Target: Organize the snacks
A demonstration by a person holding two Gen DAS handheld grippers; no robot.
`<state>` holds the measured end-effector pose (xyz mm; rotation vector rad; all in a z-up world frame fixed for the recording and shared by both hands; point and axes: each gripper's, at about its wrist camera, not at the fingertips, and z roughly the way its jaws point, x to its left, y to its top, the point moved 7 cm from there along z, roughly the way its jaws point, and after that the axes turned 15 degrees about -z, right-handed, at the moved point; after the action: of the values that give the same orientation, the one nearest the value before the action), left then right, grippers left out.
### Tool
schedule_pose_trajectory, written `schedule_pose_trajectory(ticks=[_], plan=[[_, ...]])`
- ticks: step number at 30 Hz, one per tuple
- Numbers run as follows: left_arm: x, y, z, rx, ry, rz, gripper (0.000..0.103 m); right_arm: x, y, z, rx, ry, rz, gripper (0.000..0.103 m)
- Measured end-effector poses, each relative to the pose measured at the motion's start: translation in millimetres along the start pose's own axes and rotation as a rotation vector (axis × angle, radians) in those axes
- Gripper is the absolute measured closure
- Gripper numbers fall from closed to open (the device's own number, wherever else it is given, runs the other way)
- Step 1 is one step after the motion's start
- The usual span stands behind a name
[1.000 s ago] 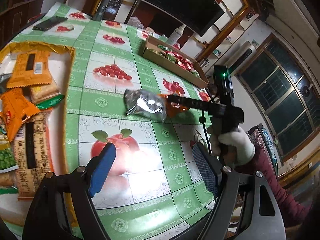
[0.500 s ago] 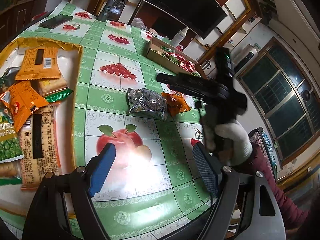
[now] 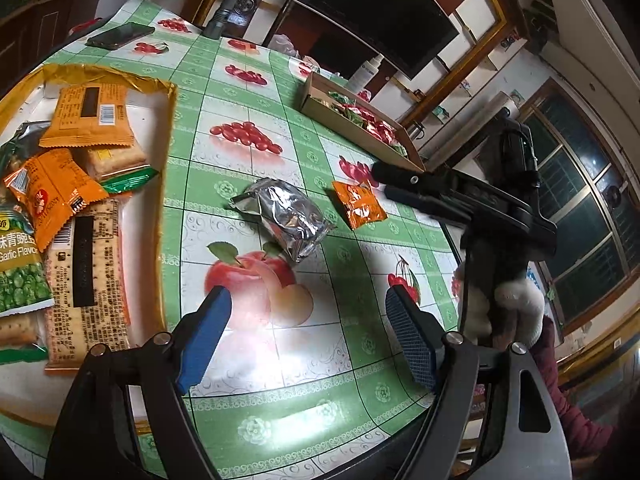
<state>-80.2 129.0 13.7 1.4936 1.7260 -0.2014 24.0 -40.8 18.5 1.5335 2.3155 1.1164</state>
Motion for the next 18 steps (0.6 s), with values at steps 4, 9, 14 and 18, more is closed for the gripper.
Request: schedule_pose_trajectory(ticks=[4, 9, 14, 18], plan=[[-1, -2, 4, 0.012, 0.009, 0.000, 0.023, -54, -12, -10, 0.012, -0.233, 0.083, 0.022], [-6, -6, 10, 0.026, 0.025, 0.008, 0.023, -86, -45, 9, 0.072, -0.192, 0.320, 0.022], [-11, -10, 13, 0.032, 0.033, 0.016, 0.023, -83, -33, 20, 0.050, -0.156, 0.370, 0.022], [-13, -11, 15, 0.035, 0.040, 0.024, 0.023, -88, -16, 38, 0.065, -0.212, 0.355, 0.022]])
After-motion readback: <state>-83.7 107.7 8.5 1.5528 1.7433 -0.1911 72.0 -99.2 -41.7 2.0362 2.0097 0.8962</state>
